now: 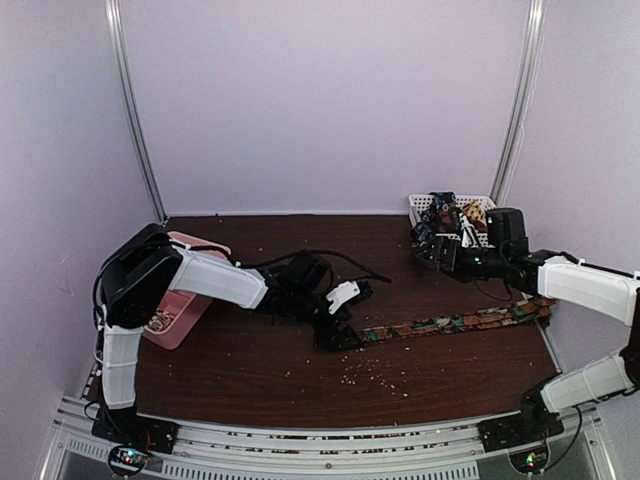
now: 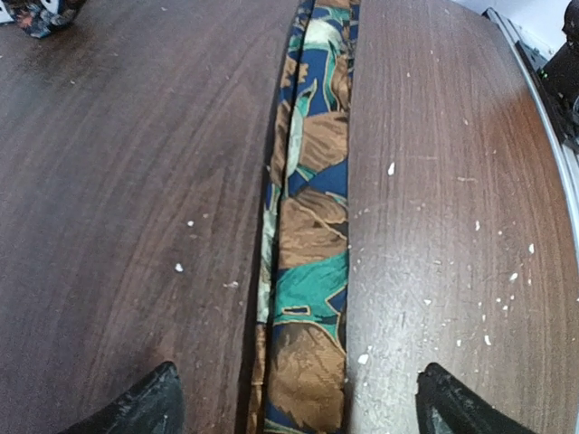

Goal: Roll the ties
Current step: Adjust the tie at the center of the board, then pick up the tie from the center of the board.

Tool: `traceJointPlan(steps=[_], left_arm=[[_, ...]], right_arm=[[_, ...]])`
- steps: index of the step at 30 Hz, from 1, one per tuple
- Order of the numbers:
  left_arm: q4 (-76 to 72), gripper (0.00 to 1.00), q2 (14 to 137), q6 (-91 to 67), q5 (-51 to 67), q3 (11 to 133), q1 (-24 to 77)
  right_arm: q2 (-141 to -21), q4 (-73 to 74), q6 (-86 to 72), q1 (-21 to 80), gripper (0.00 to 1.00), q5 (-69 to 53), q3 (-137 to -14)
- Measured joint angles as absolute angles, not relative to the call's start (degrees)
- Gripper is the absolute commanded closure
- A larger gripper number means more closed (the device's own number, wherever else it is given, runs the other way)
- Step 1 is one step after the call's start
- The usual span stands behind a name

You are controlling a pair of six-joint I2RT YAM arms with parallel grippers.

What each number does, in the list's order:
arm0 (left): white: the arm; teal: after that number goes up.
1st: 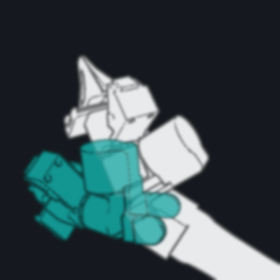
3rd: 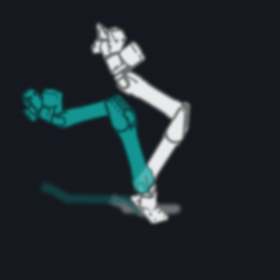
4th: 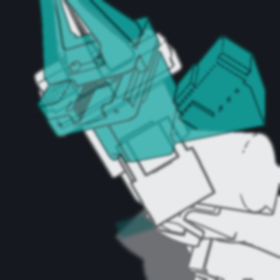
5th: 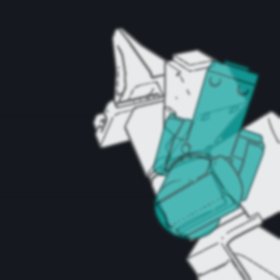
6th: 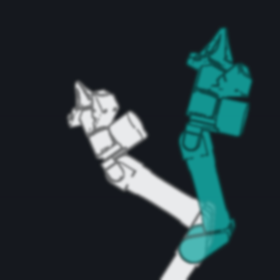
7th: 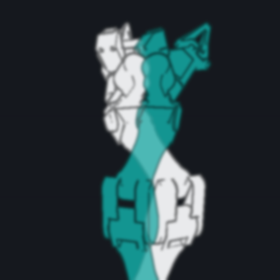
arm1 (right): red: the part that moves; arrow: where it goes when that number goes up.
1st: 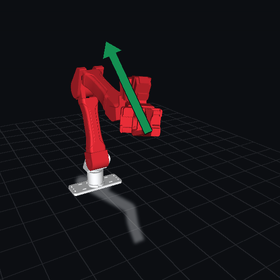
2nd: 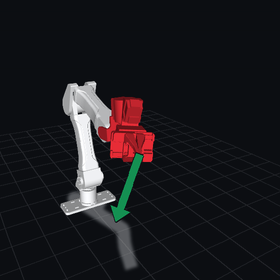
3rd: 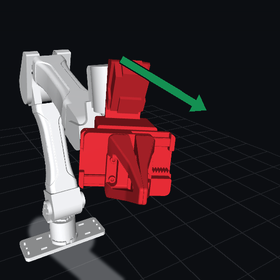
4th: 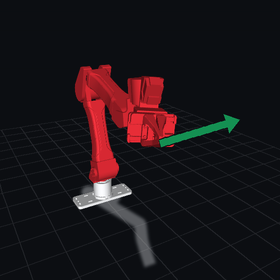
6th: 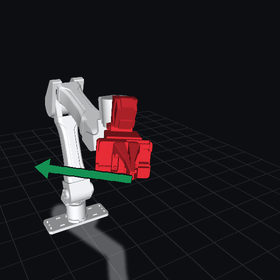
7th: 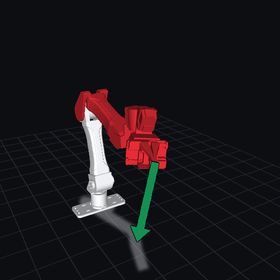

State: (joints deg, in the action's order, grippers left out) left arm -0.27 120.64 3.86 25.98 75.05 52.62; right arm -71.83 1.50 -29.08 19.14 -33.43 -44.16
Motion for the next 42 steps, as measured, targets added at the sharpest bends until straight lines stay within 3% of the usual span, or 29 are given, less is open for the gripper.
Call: traceJointPlan(steps=[5,10,16,18,23,25,32,42], left_arm=[[2.8,0.44,122.5,5.2,25.7,76.1,52.7],[3.2,0.69,121.3,7.8,24.5,74.0,52.7],[5.0,0.84,117.0,11.3,23.7,68.6,52.2],[5.7,0.80,115.3,12.1,23.7,66.7,51.8],[7.2,0.48,111.2,13.6,22.6,62.4,50.5],[7.3,0.41,109.4,13.5,21.8,60.6,50.2],[1.0,0.38,98.6,9.3,18.9,48.0,49.9],[-4.7,0.39,96.5,6.5,15.6,41.5,48.3]], right_arm=[[-73.5,0.5,-30.4,17.0,0.01,-38.1,-41.7],[-73.5,-1.2,-30.4,17.2,0.10,-40.7,-41.5],[-76.0,-2.4,-30.6,19.1,0.17,-41.3,-40.3],[-77.2,-2.4,-30.9,20.9,0.20,-41.1,-39.7],[-80.8,-3.3,-32.1,26.7,0.34,-40.6,-39.5],[-82.4,-4.3,-32.9,30.0,0.42,-40.3,-39.5],[-88.3,-5.3,-36.3,36.5,0.61,-39.3,-42.3],[-99.3,-3.2,-37.2,44.1,0.87,-38.5,-54.1]])
